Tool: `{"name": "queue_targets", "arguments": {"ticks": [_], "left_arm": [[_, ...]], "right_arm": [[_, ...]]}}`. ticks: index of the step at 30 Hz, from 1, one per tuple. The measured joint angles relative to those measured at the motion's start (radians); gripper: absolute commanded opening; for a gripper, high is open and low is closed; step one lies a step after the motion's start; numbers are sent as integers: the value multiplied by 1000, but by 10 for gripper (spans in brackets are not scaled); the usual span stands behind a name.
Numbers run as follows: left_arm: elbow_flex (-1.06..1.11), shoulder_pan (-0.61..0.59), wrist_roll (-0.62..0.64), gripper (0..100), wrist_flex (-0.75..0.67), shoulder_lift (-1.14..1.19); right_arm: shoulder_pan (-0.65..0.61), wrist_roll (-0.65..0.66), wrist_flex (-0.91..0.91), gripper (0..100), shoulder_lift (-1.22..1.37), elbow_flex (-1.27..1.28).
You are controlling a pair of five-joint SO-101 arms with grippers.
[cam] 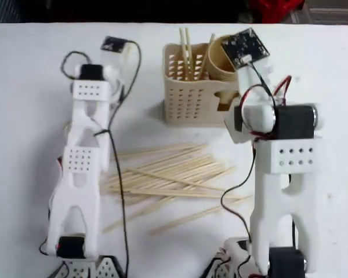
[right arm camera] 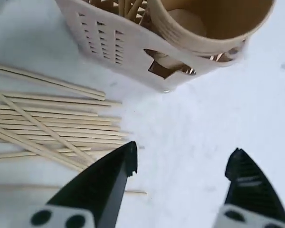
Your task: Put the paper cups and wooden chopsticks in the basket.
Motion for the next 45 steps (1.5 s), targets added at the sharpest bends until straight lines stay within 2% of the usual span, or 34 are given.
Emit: {"name": "queue_targets", "arguments": {"ticks": [4, 9, 11, 18, 27, 31, 34, 39, 45], "left_arm": [[66, -51, -83, 20, 32, -106], [253, -135, -144, 20, 37, -265], [365, -160, -186, 20, 37, -342], [890, -235, -379, 20, 32, -657], [1467, -382, -615, 20, -74, -979], [1665, -445, -710, 20, -160, -1031], [1751, -480, -755, 26, -221, -1033], [1783, -493, -790, 111, -247, -1036], [1774, -512, -799, 78, -245, -1045]], "right_arm": [[0, 6, -21, 209, -109, 106], [-2, 81, -87, 207, -275, 344], [-2, 110, -133, 189, -325, 465], [-2, 190, -371, 16, -425, 881], [-2, 193, -606, 31, -439, 1203], [-2, 138, -695, 31, -440, 1293], [-2, 114, -727, 29, -440, 1324], [-2, 104, -736, 26, -440, 1339], [-2, 103, -776, 17, -453, 1363]]}}
